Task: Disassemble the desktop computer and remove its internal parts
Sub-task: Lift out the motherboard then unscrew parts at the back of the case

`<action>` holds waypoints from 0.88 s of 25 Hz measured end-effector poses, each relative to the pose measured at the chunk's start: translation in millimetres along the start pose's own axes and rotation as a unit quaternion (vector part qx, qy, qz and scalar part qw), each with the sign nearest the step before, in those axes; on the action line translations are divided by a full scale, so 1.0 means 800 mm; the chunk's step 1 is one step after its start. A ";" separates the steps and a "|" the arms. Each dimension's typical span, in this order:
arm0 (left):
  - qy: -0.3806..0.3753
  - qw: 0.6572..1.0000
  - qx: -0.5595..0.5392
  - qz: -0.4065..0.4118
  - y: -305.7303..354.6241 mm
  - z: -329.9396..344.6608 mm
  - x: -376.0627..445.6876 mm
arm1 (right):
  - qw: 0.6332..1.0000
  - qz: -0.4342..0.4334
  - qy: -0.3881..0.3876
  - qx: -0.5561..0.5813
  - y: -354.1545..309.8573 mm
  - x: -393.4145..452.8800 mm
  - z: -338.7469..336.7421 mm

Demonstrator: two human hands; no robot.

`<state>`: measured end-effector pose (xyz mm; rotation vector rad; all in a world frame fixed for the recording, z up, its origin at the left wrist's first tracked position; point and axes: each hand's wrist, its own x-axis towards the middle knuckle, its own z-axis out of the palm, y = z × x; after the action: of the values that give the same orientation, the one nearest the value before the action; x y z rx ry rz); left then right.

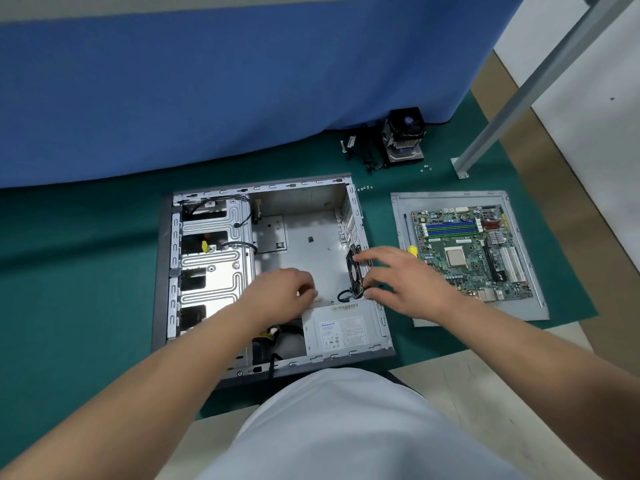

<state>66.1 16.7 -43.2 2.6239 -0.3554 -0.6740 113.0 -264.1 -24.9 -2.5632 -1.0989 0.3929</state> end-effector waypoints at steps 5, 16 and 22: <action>-0.029 0.967 -0.253 -0.032 0.042 0.031 -0.002 | 0.996 0.063 0.030 0.054 -0.048 0.009 0.004; 0.051 0.915 -0.347 -0.200 0.008 0.063 0.011 | 0.911 0.364 -0.004 0.194 -0.053 0.017 0.018; 0.053 0.931 -0.295 -0.206 0.005 0.064 0.012 | 0.887 0.421 -0.054 0.180 -0.070 0.036 0.044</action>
<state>48.1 -6.2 -86.3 2.1387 0.3943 -0.6359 82.9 -200.4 -37.9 -2.5420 0.1446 0.8505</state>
